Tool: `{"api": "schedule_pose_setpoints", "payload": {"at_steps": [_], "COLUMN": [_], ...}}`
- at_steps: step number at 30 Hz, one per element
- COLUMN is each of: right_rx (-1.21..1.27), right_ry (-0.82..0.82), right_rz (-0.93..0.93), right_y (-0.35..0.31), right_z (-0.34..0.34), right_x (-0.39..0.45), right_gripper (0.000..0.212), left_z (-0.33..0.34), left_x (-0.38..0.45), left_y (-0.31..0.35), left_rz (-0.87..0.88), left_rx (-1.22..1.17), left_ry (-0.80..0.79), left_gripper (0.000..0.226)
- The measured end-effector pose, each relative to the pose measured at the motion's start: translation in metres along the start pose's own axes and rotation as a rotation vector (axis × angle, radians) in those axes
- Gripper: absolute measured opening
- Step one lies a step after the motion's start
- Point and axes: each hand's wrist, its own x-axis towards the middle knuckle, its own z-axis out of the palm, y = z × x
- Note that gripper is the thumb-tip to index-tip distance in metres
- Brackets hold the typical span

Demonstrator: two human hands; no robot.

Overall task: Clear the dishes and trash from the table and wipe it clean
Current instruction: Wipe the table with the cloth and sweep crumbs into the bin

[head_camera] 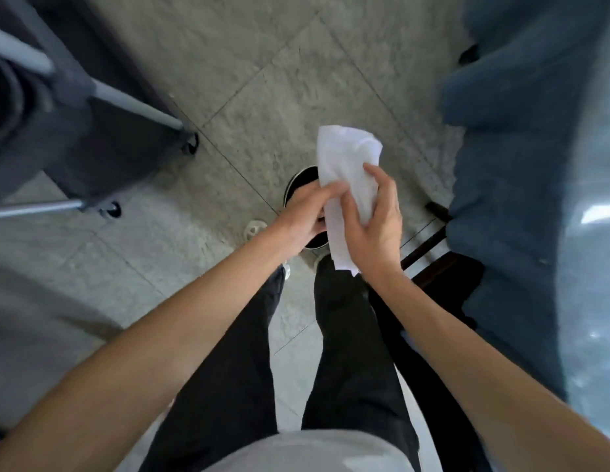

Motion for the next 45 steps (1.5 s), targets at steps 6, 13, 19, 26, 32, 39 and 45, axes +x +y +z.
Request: {"api": "schedule_pose_setpoints", "payload": {"at_steps": [6, 13, 19, 26, 32, 39, 45], "right_rx": [0.282, 0.599, 0.598, 0.457, 0.406, 0.196, 0.046], "right_ry": [-0.033, -0.607, -0.550, -0.546, -0.664, -0.842, -1.054], "right_rz": [0.111, 0.247, 0.143, 0.048, -0.014, -0.237, -0.478], "right_y": [-0.117, -0.190, -0.230, -0.266, -0.292, -0.356, -0.431], "right_z": [-0.056, -0.102, -0.100, -0.098, -0.094, -0.087, -0.038], "right_x": [-0.023, -0.012, 0.005, 0.089, 0.211, 0.317, 0.366], "right_gripper": [0.069, 0.050, 0.041, 0.042, 0.052, 0.058, 0.049], "left_z": [0.023, -0.005, -0.023, -0.022, 0.002, 0.032, 0.001], "left_x": [-0.108, -0.183, -0.196, -0.164, -0.106, -0.077, -0.070], "left_y": [0.086, 0.149, 0.190, 0.243, 0.304, 0.363, 0.407], "left_rz": [0.184, 0.343, 0.476, 0.536, 0.582, 0.587, 0.623], "left_rx": [0.058, 0.267, 0.305, 0.124, -0.016, -0.288, -0.446], "left_ry": [-0.086, -0.133, -0.042, 0.141, 0.332, 0.567, 0.682], "left_gripper": [0.024, 0.018, 0.025, 0.011, 0.025, 0.019, 0.028]}}
